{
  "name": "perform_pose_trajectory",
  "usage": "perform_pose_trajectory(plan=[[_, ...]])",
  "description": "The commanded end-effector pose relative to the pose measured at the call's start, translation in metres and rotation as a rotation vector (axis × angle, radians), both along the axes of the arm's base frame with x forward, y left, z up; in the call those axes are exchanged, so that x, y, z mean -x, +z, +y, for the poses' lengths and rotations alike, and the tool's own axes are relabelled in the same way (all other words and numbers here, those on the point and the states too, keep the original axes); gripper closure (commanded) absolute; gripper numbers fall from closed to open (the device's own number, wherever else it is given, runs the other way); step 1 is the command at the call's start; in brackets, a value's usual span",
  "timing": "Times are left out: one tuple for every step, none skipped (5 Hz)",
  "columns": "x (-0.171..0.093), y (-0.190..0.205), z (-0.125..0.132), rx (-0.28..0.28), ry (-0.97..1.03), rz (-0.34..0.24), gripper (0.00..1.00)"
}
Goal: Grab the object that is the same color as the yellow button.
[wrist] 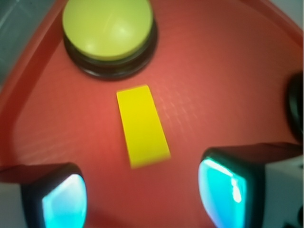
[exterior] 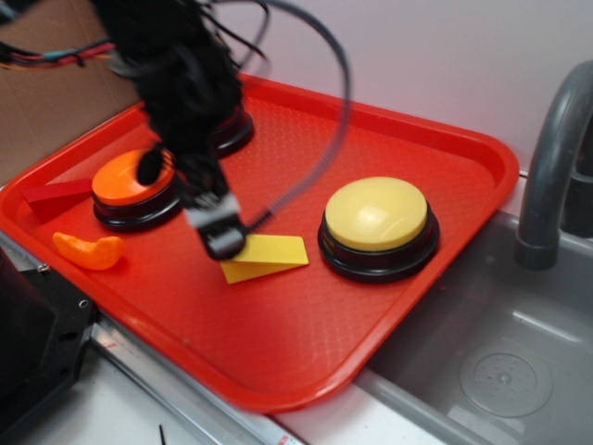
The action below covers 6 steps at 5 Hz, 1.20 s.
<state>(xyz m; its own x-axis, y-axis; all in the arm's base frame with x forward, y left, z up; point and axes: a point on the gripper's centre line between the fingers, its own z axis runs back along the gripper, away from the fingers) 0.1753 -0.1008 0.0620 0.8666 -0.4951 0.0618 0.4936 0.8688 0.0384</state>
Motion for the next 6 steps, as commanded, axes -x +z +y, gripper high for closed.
perform_pose_trajectory(plan=[[-0.033, -0.014, -0.003, 0.005, -0.035, -0.033, 0.00], [-0.027, -0.016, 0.011, 0.035, -0.025, -0.035, 0.00], [-0.017, -0.026, 0.021, 0.083, -0.006, -0.018, 0.00], [-0.003, -0.031, 0.015, 0.072, -0.026, -0.002, 0.00], [0.006, -0.029, 0.007, 0.081, -0.106, -0.019, 0.00], [0.012, -0.020, 0.004, 0.061, -0.203, -0.017, 0.00]])
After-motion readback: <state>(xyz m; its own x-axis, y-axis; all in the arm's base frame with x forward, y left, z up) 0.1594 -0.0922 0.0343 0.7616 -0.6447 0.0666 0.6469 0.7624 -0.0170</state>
